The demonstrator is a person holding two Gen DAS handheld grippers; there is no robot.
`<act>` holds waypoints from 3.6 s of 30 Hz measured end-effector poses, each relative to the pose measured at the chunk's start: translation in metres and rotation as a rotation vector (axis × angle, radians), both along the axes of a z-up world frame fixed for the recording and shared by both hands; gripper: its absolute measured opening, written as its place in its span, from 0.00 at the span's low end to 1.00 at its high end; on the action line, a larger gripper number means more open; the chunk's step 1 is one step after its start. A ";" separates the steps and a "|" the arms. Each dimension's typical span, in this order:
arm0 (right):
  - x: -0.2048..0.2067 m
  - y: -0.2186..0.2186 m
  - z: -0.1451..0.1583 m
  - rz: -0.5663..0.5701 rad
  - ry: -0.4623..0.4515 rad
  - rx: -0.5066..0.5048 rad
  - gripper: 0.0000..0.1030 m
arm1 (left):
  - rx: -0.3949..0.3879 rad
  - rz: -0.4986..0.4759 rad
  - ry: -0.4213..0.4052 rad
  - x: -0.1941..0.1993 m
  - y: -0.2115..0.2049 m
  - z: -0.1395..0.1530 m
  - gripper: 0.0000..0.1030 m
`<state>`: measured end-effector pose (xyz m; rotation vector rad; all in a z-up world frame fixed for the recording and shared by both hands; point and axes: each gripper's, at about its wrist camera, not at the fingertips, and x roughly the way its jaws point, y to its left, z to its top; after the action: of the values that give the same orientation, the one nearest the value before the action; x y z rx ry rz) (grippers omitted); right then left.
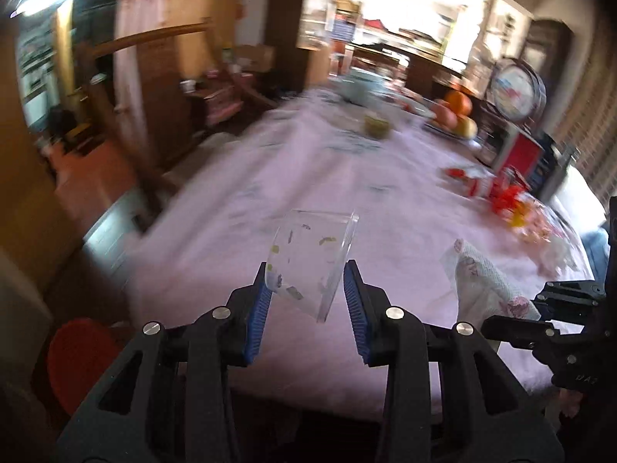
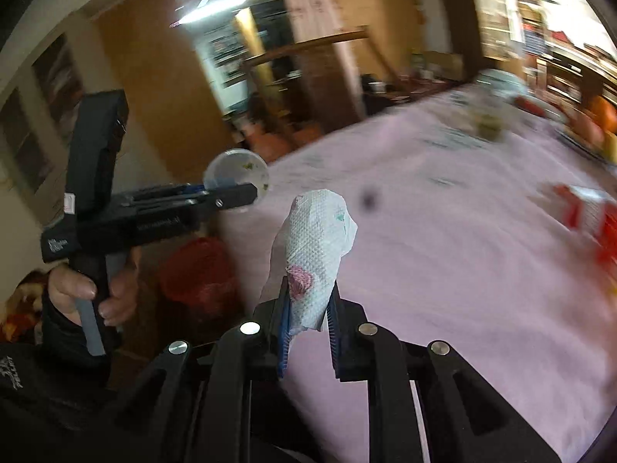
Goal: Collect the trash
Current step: 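Carry the plastic cup and tissue to the red basket with both tools, then open both tools to drop the plastic cup and tissue into the basket, then move both open tools back over the table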
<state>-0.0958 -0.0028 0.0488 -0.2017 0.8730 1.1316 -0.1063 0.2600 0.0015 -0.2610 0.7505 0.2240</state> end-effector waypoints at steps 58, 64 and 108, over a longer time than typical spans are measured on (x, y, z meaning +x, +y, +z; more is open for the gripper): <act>-0.132 0.393 -0.174 0.410 0.182 -0.323 0.34 | -0.336 0.767 0.276 -0.218 0.267 -0.197 0.40; -0.118 0.341 -0.129 0.367 0.155 -0.249 0.46 | -0.322 0.714 0.262 -0.204 0.248 -0.181 0.44; 0.050 -0.180 -0.014 -0.626 -0.153 -0.068 0.91 | -0.095 -0.136 0.106 0.060 -0.089 -0.024 0.85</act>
<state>-0.0454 -0.1830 0.0347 -0.0592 0.7620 0.4965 -0.0466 0.1711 -0.0220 -0.2889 0.8818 0.0740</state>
